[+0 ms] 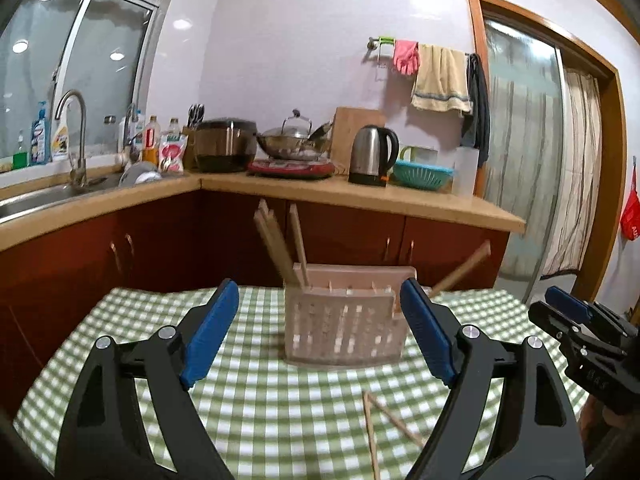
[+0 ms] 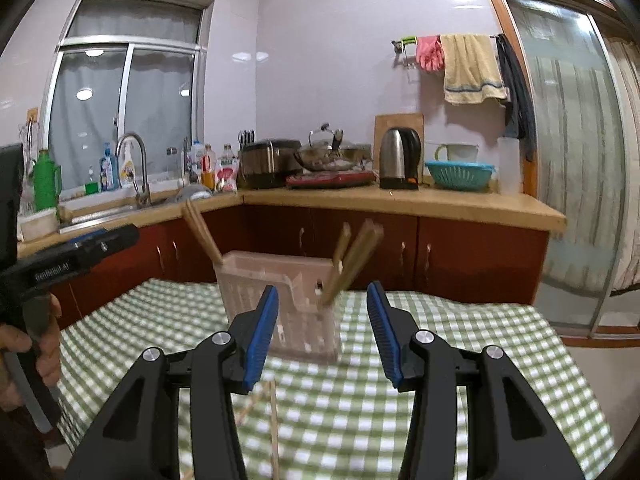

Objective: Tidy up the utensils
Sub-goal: 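Move both open tools back down to the last chopsticks on the cloth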

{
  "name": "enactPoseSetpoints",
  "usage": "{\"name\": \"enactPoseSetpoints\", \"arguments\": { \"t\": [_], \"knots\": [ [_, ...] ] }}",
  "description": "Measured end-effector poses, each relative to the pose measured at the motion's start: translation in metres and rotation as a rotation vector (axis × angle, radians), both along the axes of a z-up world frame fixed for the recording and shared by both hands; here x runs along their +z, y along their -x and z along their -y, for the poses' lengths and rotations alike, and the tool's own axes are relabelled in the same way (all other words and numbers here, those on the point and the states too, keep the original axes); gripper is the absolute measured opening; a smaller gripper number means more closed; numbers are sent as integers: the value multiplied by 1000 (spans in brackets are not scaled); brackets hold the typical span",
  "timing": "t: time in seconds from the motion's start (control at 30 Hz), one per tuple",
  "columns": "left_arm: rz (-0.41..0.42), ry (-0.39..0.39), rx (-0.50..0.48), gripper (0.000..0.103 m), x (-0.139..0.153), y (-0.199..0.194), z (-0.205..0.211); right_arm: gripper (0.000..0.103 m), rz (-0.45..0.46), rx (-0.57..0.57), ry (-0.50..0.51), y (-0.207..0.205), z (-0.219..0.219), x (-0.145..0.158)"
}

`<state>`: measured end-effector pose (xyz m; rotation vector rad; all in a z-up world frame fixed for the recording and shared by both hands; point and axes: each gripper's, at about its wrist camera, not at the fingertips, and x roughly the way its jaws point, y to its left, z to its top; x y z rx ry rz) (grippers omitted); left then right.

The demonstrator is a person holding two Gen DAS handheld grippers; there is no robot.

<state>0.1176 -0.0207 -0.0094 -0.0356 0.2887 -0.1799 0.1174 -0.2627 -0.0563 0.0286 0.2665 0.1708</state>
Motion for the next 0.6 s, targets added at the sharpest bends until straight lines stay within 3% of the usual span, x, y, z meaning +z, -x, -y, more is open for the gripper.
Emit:
{"name": "enactPoseSetpoints", "arguments": {
  "t": [0.3, 0.6],
  "knots": [
    [-72, -37, 28, 81, -53, 34, 3, 46, -94, -8, 19, 38, 5, -61],
    [-161, -53, 8, 81, -93, 50, 10, 44, -178, 50, 30, 53, -4, -100]
  ]
}}
